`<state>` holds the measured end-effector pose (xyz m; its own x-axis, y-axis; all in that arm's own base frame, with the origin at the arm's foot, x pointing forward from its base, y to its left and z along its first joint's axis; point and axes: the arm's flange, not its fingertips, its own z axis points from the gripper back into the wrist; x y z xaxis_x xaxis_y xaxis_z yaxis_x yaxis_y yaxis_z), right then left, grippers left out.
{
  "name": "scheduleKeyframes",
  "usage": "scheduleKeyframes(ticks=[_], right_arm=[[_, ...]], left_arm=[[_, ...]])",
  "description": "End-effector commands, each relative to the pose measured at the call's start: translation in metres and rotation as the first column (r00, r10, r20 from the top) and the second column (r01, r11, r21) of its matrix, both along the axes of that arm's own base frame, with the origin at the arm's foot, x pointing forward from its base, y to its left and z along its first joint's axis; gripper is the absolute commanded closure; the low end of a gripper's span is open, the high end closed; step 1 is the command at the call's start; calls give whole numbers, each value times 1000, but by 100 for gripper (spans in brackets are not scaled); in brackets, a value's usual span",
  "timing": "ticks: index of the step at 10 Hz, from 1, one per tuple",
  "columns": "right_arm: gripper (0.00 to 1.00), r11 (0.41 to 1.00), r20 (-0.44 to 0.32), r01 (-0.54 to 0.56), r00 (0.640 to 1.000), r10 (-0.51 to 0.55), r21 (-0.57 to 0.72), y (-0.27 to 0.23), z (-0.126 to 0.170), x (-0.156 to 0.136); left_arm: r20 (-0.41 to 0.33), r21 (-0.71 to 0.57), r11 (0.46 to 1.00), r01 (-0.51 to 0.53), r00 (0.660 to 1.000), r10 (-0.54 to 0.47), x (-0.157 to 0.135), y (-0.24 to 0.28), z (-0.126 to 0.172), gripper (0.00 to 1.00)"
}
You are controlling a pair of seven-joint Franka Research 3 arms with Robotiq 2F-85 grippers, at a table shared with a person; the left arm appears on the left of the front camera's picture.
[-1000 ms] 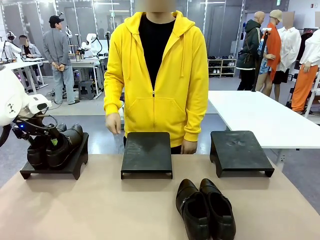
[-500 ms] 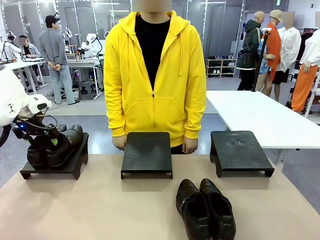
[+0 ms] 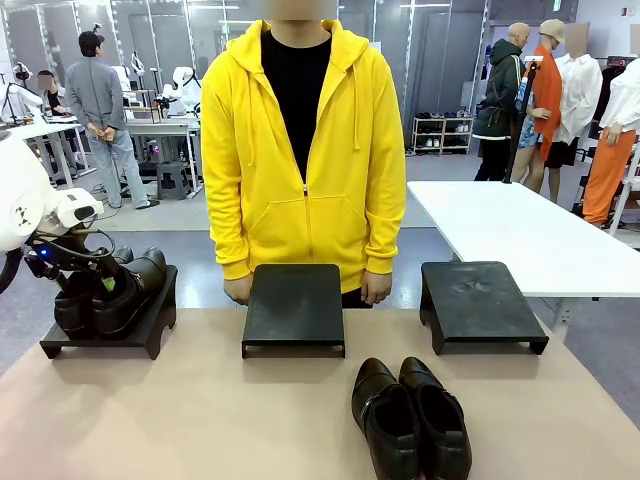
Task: Place the shoes on the stand as instructed by the person.
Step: Pick up another pair of Shoes and place it on the Shoes Stand indicated by the person.
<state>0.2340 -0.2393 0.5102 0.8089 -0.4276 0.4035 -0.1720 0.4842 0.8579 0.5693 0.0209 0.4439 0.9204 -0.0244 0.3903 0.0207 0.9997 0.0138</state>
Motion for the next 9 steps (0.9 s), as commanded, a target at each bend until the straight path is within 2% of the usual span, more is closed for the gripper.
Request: scheduleKeyframes(ticks=[1,3,5,7,9], right_arm=[[0,1000,7,-4,1000,4,4,-1,1,-1],[0,1000,7,-4,1000,4,4,-1,1,-1],[0,1000,7,-4,1000,4,4,-1,1,-1],[0,1000,7,-4,1000,4,4,-1,1,-1],[0,1000,7,-4,1000,4,4,-1,1,-1]], left_arm=[[-74,-92,996,-8,997,1,-6,14,36,0],[-98,-171,985,20,994,-38,-35,36,80,0],[-99,-331,944,2,994,-37,-71,68,104,0],[-90,-512,858,52,989,-114,-121,109,112,0],[-26,-683,721,119,982,-187,-171,145,100,0]])
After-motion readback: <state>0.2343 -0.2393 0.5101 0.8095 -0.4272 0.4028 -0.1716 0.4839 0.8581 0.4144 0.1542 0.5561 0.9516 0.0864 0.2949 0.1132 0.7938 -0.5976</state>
